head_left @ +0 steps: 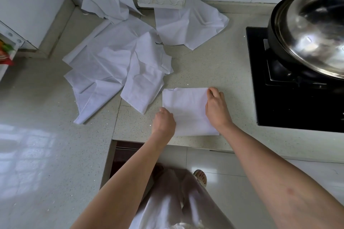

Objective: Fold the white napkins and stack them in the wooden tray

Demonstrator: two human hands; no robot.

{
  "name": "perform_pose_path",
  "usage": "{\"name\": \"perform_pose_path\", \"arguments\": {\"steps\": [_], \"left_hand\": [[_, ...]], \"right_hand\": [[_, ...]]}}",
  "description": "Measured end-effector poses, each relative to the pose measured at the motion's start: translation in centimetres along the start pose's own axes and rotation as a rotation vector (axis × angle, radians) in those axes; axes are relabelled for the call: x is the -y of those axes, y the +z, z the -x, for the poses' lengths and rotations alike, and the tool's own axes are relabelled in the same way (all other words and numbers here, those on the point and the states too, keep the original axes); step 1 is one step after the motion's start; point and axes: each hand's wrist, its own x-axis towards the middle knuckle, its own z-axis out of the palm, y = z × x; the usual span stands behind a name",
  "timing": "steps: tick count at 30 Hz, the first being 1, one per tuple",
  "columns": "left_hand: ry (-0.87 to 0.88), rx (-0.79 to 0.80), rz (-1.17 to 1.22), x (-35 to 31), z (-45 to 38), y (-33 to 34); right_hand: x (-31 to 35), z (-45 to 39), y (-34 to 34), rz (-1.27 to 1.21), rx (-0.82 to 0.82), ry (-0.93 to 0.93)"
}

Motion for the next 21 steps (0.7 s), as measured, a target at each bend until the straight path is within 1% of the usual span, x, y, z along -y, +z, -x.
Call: {"name": "perform_pose_path", "arguments": {"steps": [3, 5, 7, 8, 11, 13, 15, 17, 18, 19, 21], "left_hand": [[0.037, 0.051, -0.037, -0.2, 0.2, -0.1], [0.030, 0.039, 0.011, -0.4, 0.0, -0.6], [0.028, -0.040, 0.077, -0.9, -0.4, -1.6], [0.057, -0.087, 0.116, -1.3, -0.6, -2.1], [0.231, -0.172, 0.309, -2.7, -1.6, -3.1], [0.304, -0.171, 0.286, -3.1, -2.7, -3.0], [0.284, -0.209, 0.257, -2.5, -3.9, -2.4], [0.222, -0.305, 0.253, -1.6, -4.5, -2.3], [0.235, -0.374, 0.214, -1.0, -4.5, -2.3], [0.300, -0.430, 0.144, -0.7, -4.3, -2.2], [0.558, -0.463, -0.015, -0.7, -3.7, -1.5]], "right_hand": [[-0.7, 1.3, -0.7, 0.055, 0.041, 0.019], [-0.8, 2.2, -1.0, 0.132, 0.064, 0.036], [-0.5, 2.6, -1.0, 0.218, 0.064, 0.044], [-0.2, 2.7, -1.1, 0.253, 0.065, 0.046], [0.0, 2.8, -1.0, 0.306, 0.082, 0.017], [0.0, 2.9, -1.0, 0.309, 0.102, 0.007], [-0.1, 2.9, -1.1, 0.310, 0.113, 0.007], [-0.2, 2.7, -1.1, 0.298, 0.116, 0.005], [-0.2, 2.7, -1.1, 0.289, 0.120, 0.005], [-0.2, 2.7, -1.1, 0.283, 0.122, 0.005], [-0.2, 2.8, -1.0, 0.273, 0.123, 0.009]]}}
